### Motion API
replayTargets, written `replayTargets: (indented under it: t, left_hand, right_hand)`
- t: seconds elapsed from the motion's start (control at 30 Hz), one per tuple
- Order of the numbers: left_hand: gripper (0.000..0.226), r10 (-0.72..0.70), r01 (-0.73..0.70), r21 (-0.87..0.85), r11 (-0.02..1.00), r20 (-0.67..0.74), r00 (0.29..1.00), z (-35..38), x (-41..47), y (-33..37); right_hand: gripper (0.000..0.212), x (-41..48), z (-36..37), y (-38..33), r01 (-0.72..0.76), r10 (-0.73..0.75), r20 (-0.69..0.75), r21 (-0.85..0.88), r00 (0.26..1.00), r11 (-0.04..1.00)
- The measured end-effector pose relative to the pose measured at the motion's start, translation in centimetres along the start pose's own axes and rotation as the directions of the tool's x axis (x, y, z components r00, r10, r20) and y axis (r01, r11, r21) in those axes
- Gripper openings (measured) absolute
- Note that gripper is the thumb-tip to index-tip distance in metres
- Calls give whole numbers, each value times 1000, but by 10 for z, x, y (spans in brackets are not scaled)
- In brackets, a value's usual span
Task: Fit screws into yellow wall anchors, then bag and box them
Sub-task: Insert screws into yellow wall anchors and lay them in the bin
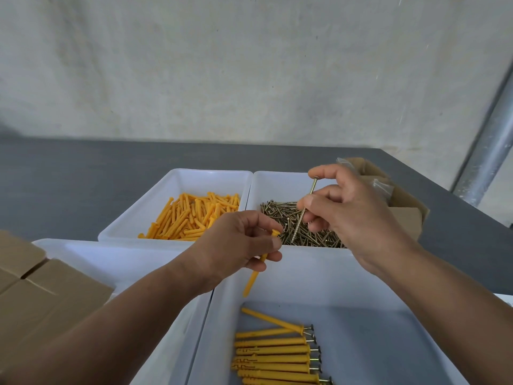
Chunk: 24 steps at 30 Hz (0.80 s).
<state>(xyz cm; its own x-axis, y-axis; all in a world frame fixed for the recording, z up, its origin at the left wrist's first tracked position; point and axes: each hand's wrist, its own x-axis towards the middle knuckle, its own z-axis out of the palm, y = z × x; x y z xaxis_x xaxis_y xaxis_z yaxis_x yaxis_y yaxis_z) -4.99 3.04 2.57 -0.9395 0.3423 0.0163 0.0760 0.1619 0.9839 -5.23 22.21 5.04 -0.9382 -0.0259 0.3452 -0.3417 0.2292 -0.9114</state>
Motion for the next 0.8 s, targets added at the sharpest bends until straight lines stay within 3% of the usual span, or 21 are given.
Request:
replayTargets:
  t: [0.27, 0.8]
  left_hand:
    - [12, 7, -11, 84, 996, 40, 999, 2, 0, -2]
    - [13, 3, -4, 76, 997, 9, 1000, 2, 1, -2]
  right_hand:
    - [29, 2, 2, 0, 23, -22, -68, 14, 997, 1000]
    - [11, -1, 6, 9, -22, 25, 35, -98, 999, 995]
